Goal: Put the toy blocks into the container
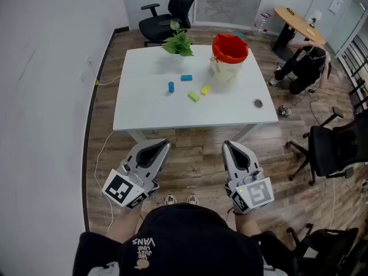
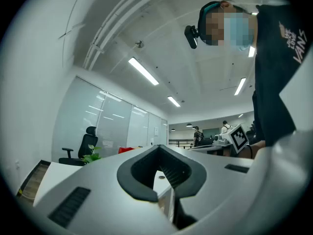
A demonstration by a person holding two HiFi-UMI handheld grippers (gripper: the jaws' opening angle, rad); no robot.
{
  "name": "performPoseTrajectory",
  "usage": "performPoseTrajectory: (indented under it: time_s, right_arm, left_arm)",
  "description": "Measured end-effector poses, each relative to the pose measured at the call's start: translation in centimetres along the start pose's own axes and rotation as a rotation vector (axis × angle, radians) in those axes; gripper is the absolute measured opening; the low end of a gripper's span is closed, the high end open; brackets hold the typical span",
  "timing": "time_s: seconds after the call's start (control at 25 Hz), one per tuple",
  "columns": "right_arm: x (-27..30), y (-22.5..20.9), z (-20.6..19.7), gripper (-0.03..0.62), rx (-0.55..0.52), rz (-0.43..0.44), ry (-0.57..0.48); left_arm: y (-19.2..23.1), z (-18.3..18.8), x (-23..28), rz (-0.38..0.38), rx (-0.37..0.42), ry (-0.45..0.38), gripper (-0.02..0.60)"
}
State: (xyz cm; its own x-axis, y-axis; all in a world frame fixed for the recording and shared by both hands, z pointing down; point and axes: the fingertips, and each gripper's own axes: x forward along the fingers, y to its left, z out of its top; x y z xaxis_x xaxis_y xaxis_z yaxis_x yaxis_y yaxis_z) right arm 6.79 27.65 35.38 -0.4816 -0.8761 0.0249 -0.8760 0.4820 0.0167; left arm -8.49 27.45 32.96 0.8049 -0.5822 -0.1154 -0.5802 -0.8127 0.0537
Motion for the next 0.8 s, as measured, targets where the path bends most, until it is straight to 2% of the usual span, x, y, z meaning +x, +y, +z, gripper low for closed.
performPoseTrajectory:
  time_s: [0.8]
  right_arm:
    - [-0.2, -3.0, -0.9, 0.018, 0.036, 0.049, -0.021]
  left_arm:
    - [-1.0, -1.3, 2.7, 0.039, 0.008, 0.012, 0.011]
